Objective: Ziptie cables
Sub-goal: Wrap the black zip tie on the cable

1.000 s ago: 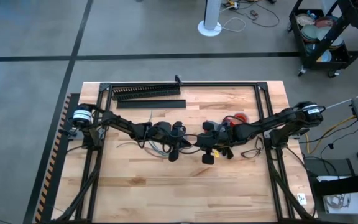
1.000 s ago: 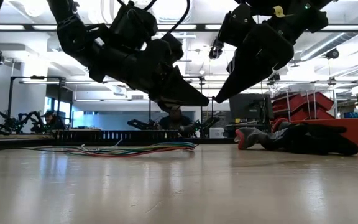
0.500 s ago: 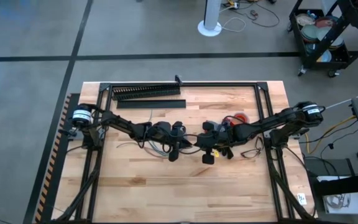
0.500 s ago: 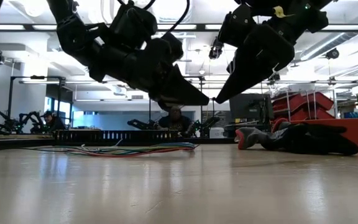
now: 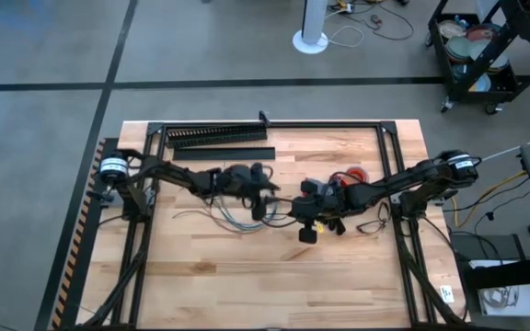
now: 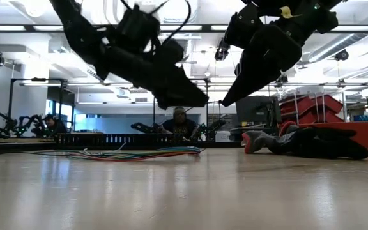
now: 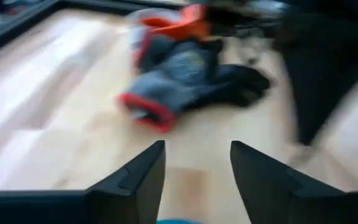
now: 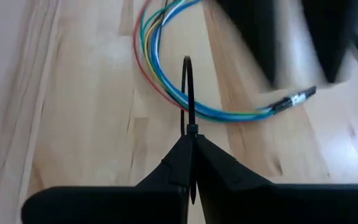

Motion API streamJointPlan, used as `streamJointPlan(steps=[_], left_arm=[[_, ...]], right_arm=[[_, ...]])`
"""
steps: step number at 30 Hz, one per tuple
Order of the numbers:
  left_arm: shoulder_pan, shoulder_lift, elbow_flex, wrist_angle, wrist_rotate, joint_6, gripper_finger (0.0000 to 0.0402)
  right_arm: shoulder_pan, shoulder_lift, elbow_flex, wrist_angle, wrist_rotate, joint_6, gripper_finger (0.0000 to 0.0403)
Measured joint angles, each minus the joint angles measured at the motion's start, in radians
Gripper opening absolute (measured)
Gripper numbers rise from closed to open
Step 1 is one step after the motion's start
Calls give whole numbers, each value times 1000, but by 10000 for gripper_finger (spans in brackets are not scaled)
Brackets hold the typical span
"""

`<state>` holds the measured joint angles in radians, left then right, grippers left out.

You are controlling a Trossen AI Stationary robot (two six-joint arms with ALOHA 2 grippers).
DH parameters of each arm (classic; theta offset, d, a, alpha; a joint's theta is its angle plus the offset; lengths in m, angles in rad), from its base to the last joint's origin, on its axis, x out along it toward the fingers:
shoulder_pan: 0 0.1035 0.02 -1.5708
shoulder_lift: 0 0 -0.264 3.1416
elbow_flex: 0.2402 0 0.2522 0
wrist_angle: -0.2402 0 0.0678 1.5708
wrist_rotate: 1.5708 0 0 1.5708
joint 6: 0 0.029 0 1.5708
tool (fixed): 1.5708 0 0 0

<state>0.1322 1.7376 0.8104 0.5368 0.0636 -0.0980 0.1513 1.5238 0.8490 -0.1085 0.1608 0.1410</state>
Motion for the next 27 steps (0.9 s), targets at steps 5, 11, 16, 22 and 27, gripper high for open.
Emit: streamJointPlan(steps=[5,11,16,22,27], left_arm=[[94,59,0,-23,20,24,187],[101,168,22,-14,54,89,190],[84,255,92,11,62,126,190],[100,355,227,-25,28,191,187],[141,422,401,-175,7,275,171]], right_arm=[[43,0,0,-4,24,44,0],[89,0,0,-14,68,108,0],[86,3,0,-17,87,129,0],[92,5,1,-17,86,152,0],[120,5,1,-17,83,202,0]])
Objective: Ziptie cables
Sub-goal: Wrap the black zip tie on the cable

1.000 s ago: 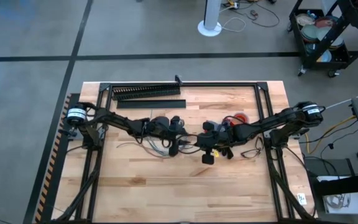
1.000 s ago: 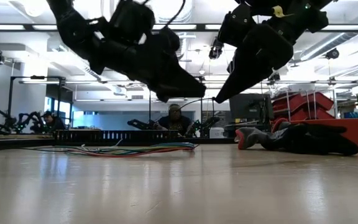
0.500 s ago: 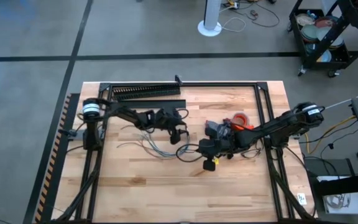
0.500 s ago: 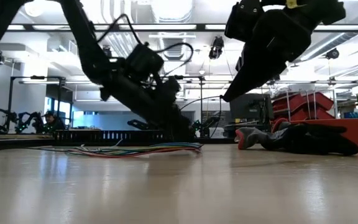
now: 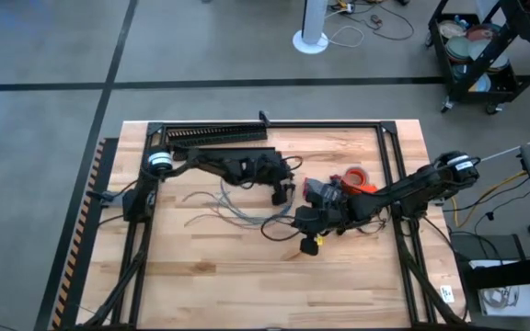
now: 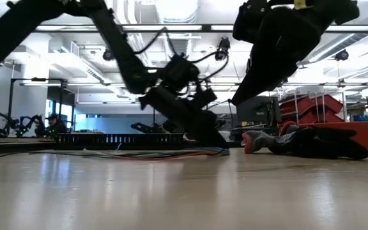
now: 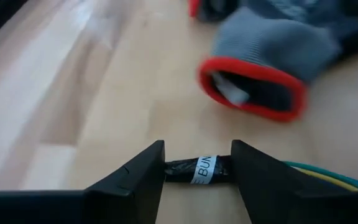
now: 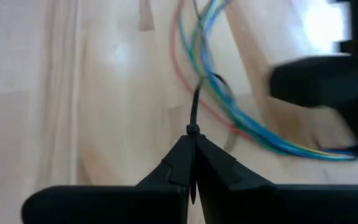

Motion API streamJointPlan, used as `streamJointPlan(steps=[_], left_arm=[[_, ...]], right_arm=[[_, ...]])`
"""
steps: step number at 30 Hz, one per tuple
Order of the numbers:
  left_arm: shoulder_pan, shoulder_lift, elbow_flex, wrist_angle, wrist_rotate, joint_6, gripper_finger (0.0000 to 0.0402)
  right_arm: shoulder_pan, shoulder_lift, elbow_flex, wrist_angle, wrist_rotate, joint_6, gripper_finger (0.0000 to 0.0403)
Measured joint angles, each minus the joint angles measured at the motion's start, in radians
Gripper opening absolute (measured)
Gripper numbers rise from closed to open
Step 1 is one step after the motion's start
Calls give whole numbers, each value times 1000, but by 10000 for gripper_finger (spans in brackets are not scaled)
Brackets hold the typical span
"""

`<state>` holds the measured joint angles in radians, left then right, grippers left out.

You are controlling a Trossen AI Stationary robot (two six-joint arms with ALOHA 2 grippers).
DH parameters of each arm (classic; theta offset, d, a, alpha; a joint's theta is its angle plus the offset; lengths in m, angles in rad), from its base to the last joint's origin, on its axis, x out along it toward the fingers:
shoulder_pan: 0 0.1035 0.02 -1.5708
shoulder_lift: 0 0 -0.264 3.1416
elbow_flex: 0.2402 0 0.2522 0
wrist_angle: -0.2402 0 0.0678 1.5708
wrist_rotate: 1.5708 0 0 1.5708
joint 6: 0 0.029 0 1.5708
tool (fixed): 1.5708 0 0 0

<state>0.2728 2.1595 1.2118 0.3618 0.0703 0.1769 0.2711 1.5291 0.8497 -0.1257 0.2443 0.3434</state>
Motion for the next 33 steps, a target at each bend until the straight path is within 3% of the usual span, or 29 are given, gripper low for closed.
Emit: streamJointPlan(steps=[5,12,20,25,30,33], left_arm=[[20,10,84,-173,-4,61,155],[18,10,87,-182,-3,49,142],[19,-64,60,-257,22,29,168],[19,-224,-69,-272,29,47,193],[19,-447,-301,-266,23,23,203],[18,-579,-452,-238,-71,-3,203]], right_arm=[[25,0,0,0,5,51,0],[37,11,0,18,52,156,0],[62,139,30,125,79,274,0],[70,218,121,154,107,324,0],[69,320,230,162,153,396,0],[70,377,295,162,165,408,0]])
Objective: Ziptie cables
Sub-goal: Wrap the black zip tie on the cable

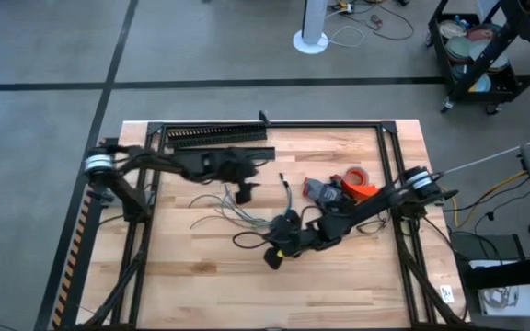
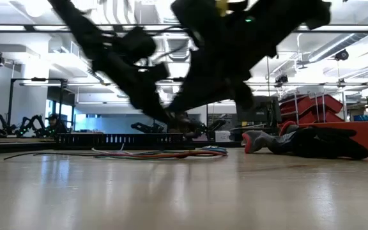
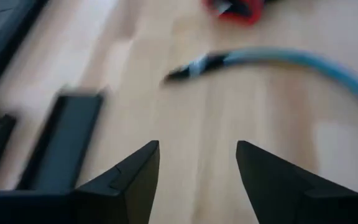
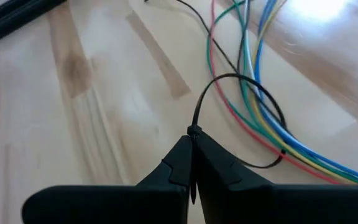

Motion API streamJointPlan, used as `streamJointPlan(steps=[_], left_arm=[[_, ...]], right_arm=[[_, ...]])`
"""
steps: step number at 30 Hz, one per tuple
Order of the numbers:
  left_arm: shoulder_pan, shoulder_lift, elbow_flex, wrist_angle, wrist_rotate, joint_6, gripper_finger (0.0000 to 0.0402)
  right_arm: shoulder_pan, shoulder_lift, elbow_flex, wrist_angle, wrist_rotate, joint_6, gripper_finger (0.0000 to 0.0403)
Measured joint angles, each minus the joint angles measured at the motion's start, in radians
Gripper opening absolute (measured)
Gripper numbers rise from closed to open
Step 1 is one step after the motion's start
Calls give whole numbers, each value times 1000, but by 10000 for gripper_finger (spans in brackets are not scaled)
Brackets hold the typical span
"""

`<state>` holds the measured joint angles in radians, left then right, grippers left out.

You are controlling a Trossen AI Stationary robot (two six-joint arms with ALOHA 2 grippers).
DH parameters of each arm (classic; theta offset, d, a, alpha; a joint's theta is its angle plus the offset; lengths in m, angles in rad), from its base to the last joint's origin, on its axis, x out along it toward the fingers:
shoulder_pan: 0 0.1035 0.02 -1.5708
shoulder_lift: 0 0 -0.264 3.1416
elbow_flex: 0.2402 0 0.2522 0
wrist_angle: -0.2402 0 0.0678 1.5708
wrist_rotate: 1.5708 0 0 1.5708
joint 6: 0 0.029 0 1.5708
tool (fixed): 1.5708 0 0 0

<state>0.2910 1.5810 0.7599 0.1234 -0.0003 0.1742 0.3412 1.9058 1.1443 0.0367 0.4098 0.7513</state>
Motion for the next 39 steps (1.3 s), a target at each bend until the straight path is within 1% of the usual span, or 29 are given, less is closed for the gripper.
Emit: streamJointPlan(steps=[3,5,8,11,16,20,23,27,29,30,32,34,35,37,39], left_arm=[[5,-64,-111,45,-147,-31,196],[9,-67,-141,67,-188,-43,189],[6,-44,-159,39,-185,-81,176],[4,-26,-171,-48,-184,-150,162],[-33,-58,-181,-184,-173,-303,140],[-132,-103,-186,-309,-155,-436,123],[-246,-139,-188,-388,-147,-519,112],[-404,-175,-161,-535,-117,-665,102],[-476,-187,-142,-603,-76,-734,101],[-508,-188,-129,-636,-32,-770,101],[-568,-187,-95,-668,32,-831,104],[-627,-191,-58,-674,59,-851,108],[-653,-191,-40,-667,55,-850,111],[-690,-193,1,-655,0,-822,116],[-693,-203,41,-646,-112,-767,122]], right_arm=[[2,39,62,6,6,-2,0],[2,49,87,9,13,-2,0],[4,47,100,8,20,6,0],[11,32,94,-12,39,11,0],[15,12,76,-57,42,44,0],[15,0,44,-87,48,68,0],[19,-26,2,-92,75,81,0],[23,-66,-55,-86,90,104,0],[24,-83,-78,-83,90,104,0],[27,-90,-89,-83,90,104,0],[27,-102,-105,-85,87,93,0],[28,-106,-108,-81,81,70,0],[30,-109,-110,-79,80,66,0],[32,-112,-114,-85,80,60,0],[32,-112,-113,-81,81,42,0]])
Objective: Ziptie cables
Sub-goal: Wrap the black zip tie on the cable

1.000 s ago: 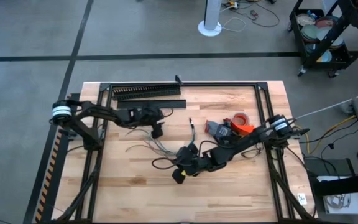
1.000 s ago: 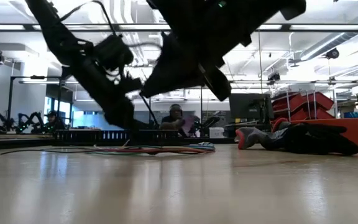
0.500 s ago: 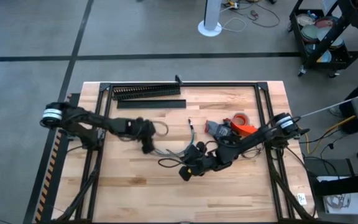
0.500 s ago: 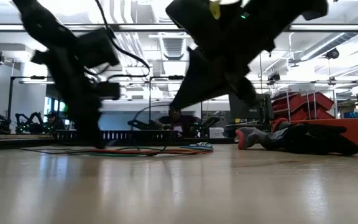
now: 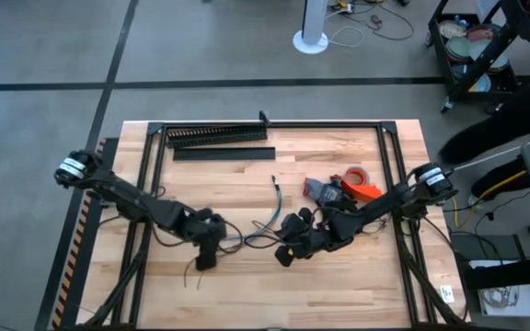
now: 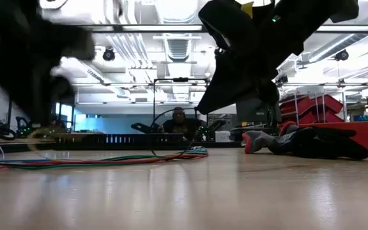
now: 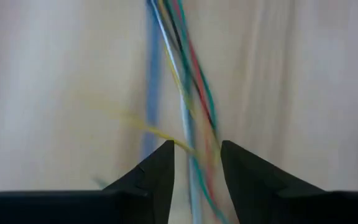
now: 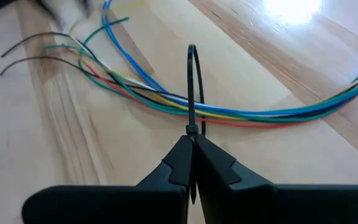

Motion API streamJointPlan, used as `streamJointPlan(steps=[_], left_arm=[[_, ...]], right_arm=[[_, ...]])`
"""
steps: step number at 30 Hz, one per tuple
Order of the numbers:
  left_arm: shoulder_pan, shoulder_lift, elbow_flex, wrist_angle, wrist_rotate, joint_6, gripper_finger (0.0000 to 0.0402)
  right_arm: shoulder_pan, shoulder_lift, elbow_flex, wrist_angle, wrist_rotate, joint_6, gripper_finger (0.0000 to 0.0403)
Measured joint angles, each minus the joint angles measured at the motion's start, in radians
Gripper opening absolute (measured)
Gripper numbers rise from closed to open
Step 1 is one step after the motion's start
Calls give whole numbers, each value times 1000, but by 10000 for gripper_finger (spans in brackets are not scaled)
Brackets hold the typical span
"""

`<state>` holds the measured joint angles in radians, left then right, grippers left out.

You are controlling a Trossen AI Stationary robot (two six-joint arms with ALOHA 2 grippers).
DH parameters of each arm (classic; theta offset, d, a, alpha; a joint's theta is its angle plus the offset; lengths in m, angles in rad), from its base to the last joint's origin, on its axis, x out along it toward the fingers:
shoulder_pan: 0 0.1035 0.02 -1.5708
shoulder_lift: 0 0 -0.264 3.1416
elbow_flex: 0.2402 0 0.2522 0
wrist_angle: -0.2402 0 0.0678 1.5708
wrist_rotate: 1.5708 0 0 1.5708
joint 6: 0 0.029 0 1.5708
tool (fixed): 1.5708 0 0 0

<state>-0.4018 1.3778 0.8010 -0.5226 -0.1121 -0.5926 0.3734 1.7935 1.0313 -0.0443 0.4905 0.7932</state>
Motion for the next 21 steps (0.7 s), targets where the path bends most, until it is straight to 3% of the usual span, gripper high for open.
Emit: streamJointPlan(steps=[3,5,9,13,16,21], left_arm=[[73,-4,38,9,-204,106,127],[181,5,48,77,-235,181,127],[416,60,38,339,-100,355,118],[568,134,81,458,16,452,108],[599,223,139,543,54,537,103],[597,461,306,496,192,610,100]], right_arm=[[6,0,0,3,2,-10,0],[12,0,-4,2,3,-17,0],[39,0,-5,5,2,-27,0],[59,0,-6,-1,0,-21,0],[65,2,-6,1,0,-21,0],[66,2,-6,18,1,-34,0]])
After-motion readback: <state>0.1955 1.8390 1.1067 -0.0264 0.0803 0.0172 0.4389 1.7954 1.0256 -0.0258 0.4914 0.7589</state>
